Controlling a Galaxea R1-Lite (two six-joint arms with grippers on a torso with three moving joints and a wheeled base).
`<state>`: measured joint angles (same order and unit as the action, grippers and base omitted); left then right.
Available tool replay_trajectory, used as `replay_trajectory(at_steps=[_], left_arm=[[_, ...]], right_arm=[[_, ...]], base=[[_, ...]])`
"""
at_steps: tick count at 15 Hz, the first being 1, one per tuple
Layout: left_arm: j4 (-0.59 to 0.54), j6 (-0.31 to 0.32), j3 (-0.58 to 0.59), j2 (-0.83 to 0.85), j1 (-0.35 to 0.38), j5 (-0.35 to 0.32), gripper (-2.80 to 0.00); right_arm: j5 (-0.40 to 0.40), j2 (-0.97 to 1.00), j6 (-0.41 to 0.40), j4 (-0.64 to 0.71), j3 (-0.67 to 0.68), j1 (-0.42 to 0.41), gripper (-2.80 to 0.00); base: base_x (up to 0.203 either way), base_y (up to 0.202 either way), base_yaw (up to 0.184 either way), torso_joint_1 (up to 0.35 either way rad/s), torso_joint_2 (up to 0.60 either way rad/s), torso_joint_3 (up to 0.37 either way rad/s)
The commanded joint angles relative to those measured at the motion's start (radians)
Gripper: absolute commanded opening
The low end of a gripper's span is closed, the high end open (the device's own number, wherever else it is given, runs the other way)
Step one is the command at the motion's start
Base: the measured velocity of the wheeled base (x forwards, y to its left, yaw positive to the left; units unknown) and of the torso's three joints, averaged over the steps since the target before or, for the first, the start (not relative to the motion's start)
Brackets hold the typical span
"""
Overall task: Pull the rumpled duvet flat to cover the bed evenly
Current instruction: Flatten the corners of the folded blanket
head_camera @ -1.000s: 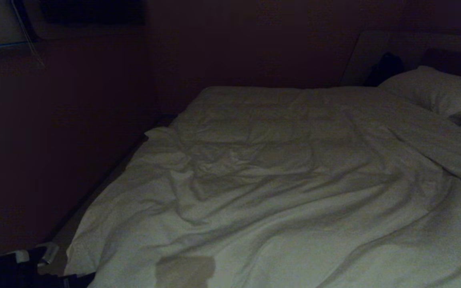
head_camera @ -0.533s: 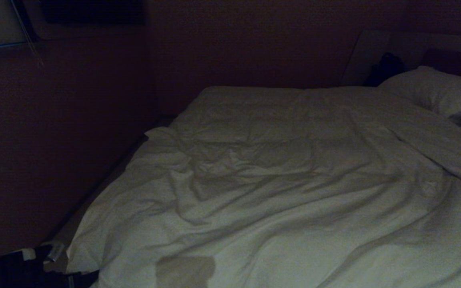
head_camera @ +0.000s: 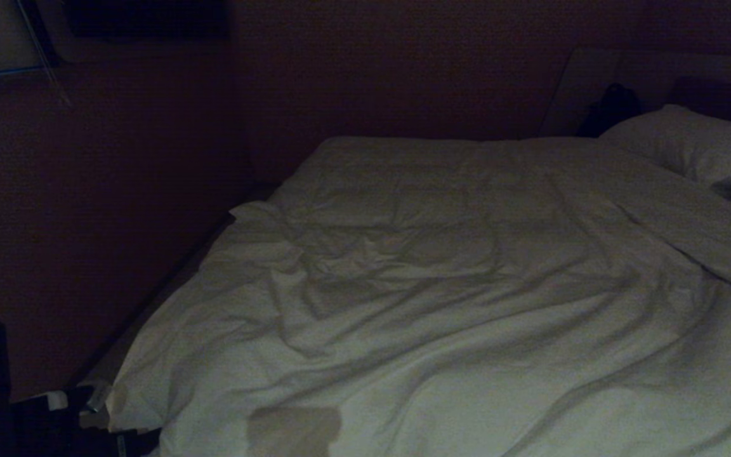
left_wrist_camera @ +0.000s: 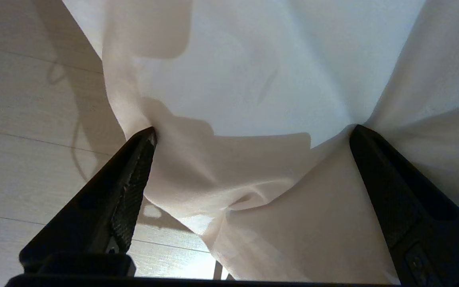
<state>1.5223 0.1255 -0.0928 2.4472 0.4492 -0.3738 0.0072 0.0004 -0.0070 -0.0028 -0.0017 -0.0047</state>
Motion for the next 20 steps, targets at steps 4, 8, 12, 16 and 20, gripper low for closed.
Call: replay_trajectory(at_steps=[4, 8, 12, 16, 20], left_arm=[[0.048, 0.016, 0.007, 0.003, -0.001, -0.002, 0.0], [0.048, 0.017, 0.004, 0.006, -0.006, -0.002, 0.0], [0.048, 0.055, -0.004, 0.018, -0.006, -0.004, 0.0], [0.048, 0.08, -0.017, 0.032, -0.008, -0.002, 0.0], [0.048, 0.08, -0.025, 0.035, -0.017, 0.001, 0.0]], right_arm=[[0.0, 0.001, -0.001, 0.0, 0.0, 0.0, -2.8], [0.0, 0.001, -0.001, 0.0, 0.0, 0.0, -2.8], [0.0, 0.001, -0.001, 0.0, 0.0, 0.0, -2.8], [0.0, 0.001, -0.001, 0.0, 0.0, 0.0, -2.8], [0.0, 0.001, -0.001, 0.0, 0.0, 0.0, -2.8]], base=[[0.0, 0.0, 0.0, 0.0, 0.0, 0.0], [0.0, 0.0, 0.0, 0.0, 0.0, 0.0], [0.0, 0.0, 0.0, 0.0, 0.0, 0.0], [0.0, 0.0, 0.0, 0.0, 0.0, 0.0], [0.0, 0.0, 0.0, 0.0, 0.0, 0.0]])
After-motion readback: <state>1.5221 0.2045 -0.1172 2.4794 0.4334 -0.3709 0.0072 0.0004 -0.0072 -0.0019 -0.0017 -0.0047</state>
